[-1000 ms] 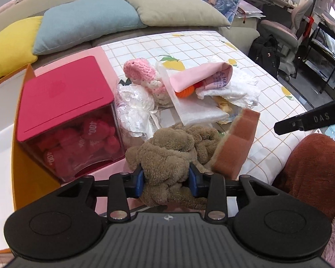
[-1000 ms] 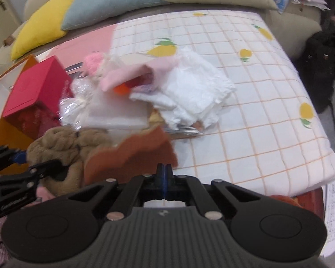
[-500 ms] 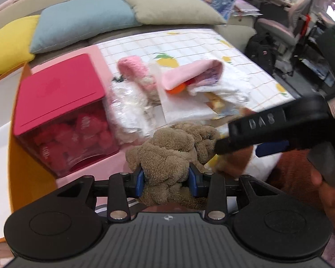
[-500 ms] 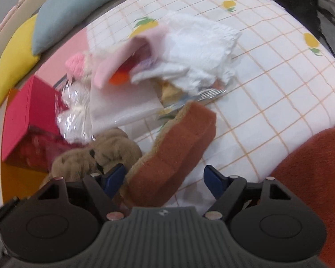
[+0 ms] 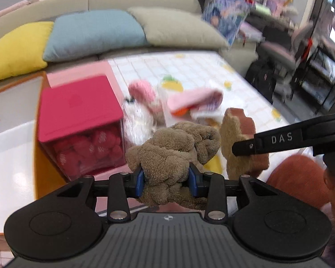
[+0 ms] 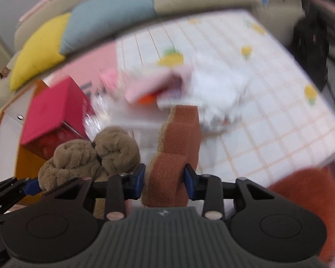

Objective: Organize soft objects
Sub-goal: 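Close the left tool on the brown plush while the right tool grips the sponge, then carry plush and sponge into the white storage box and open both tools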

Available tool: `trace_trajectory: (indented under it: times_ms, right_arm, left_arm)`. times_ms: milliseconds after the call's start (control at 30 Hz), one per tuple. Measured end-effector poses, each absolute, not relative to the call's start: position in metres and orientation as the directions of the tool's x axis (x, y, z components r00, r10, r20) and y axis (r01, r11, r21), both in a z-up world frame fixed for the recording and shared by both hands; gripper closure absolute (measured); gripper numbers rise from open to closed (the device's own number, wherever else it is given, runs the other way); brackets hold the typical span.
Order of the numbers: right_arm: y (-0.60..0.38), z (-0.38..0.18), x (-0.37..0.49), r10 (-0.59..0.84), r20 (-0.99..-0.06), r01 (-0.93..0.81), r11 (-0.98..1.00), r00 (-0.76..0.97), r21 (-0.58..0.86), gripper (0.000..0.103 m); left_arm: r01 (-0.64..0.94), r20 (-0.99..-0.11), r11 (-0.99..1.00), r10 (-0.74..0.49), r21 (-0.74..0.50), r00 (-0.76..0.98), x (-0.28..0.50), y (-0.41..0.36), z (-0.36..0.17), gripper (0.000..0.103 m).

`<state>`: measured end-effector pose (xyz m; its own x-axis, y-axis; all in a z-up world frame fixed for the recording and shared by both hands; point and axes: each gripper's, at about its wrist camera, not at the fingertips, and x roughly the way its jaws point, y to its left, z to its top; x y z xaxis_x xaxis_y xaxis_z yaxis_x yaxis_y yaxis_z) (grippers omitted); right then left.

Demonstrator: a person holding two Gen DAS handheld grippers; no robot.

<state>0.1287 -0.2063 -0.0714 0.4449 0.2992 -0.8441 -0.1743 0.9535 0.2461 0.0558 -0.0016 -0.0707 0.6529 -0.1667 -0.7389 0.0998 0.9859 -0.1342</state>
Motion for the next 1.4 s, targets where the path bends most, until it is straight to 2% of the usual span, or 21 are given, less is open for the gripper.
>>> trace_trajectory:
  times_ms: [133,267,400,567,700,867,1167,1400]
  right_arm:
    - [-0.204,-0.036,0.126,0.340,-0.788,-0.221,0.939,0.513,0.262,0.067]
    - [-0.183,-0.010,0.128,0.449,-0.721,-0.304,0.893,0.527,0.333,0.067]
    - [-0.141,0.003,0.131,0.595,-0.665,-0.426,0.798,0.451,0.426,0.067]
    - [-0.068,0.010,0.134,0.733,-0.600,-0.569,0.655,0.320,0.497,0.067]
    - [-0.013,-0.005,0.141,0.744,-0.630,-0.578,0.621,0.223,0.529,0.067]
    - [0.032,-0.037,0.152,0.731,-0.675,-0.555,0.603,0.098,0.573,0.067]
    - [0.076,-0.067,0.143,0.630,-0.776,-0.647,0.605,0.033,0.463,0.066]
    - [0.076,-0.074,0.144,0.586,-0.810,-0.651,0.626,0.031,0.429,0.063]
  left_arm:
    - [0.056,-0.673,0.981,-0.169,-0.187,0.720,0.037,0.017,-0.042,0.060]
    - [-0.031,-0.629,0.983,-0.091,-0.181,0.772,0.027,0.042,-0.020,0.060]
    - [-0.163,-0.629,0.984,0.088,-0.064,0.772,0.032,0.074,-0.005,0.060]
    - [-0.241,-0.699,0.966,0.238,0.096,0.675,0.050,0.113,-0.008,0.060]
    - [-0.275,-0.739,0.941,0.325,0.195,0.590,0.054,0.137,-0.023,0.060]
    - [-0.265,-0.811,0.934,0.343,0.240,0.474,0.057,0.169,-0.048,0.059]
    - [-0.175,-0.883,0.948,0.314,0.267,0.349,0.068,0.175,-0.093,0.058]
    - [-0.153,-0.900,0.952,0.301,0.265,0.315,0.071,0.172,-0.097,0.045]
